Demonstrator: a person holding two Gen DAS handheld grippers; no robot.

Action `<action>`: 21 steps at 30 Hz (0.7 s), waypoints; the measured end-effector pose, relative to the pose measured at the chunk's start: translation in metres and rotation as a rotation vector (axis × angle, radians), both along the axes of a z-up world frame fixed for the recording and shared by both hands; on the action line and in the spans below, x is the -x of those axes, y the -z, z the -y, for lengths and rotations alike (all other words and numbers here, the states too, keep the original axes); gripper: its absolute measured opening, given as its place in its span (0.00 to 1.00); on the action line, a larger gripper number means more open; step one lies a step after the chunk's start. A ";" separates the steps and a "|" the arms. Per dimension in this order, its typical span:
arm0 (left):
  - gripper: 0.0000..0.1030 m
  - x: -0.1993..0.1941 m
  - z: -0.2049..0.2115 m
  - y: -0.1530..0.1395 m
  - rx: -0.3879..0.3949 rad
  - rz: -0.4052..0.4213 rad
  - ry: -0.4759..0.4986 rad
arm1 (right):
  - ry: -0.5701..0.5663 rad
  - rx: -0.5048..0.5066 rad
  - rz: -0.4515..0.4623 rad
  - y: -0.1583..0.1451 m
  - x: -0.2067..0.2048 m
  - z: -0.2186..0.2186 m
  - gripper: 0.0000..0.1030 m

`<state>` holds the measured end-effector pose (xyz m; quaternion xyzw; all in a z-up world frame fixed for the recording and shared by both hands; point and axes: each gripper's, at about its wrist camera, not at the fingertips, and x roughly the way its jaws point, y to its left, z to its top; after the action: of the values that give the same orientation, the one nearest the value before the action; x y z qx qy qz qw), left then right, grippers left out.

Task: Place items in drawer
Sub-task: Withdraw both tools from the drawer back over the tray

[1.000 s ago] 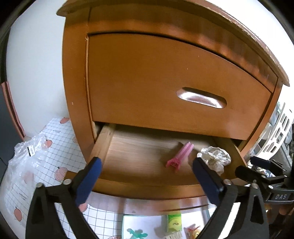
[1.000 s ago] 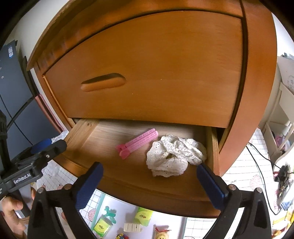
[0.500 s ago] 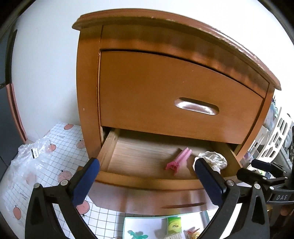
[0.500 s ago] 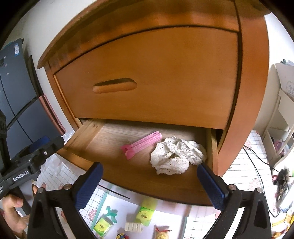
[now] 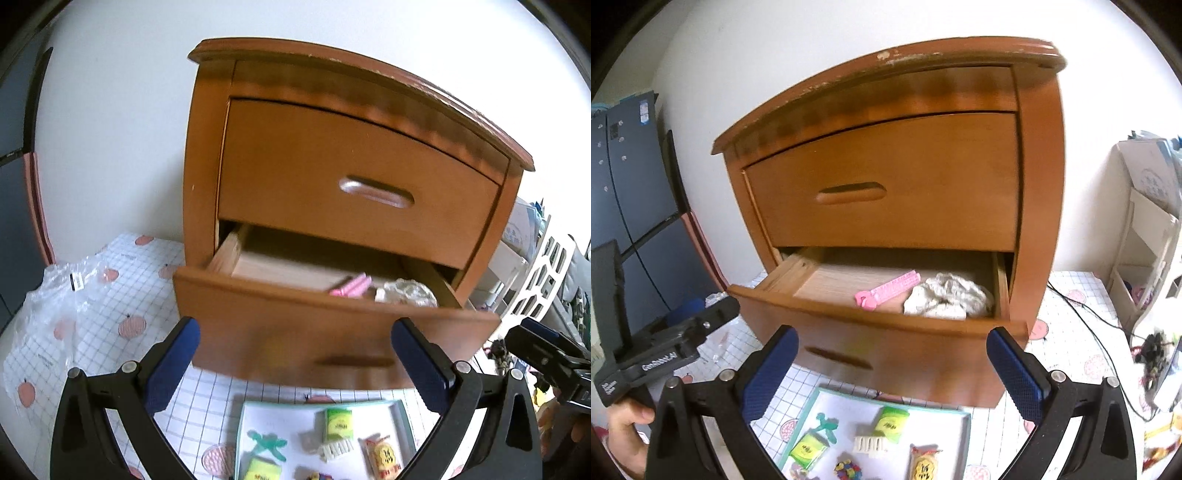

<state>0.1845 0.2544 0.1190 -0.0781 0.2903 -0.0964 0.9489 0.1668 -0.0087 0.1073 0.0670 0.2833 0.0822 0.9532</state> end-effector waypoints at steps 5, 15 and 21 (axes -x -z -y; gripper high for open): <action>1.00 0.020 -0.005 0.017 0.021 -0.025 -0.001 | 0.042 0.014 0.003 0.011 0.027 0.002 1.00; 1.00 0.035 0.002 0.071 0.008 -0.152 0.010 | 0.183 0.062 -0.118 0.056 0.048 0.018 1.00; 1.00 0.037 0.014 0.122 0.003 -0.274 0.036 | 0.178 0.027 -0.237 0.103 0.046 0.020 1.00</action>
<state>0.1472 0.2401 -0.0033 -0.0869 0.4183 -0.1024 0.8983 0.1206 -0.0290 0.0048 0.0884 0.3877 -0.0152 0.9174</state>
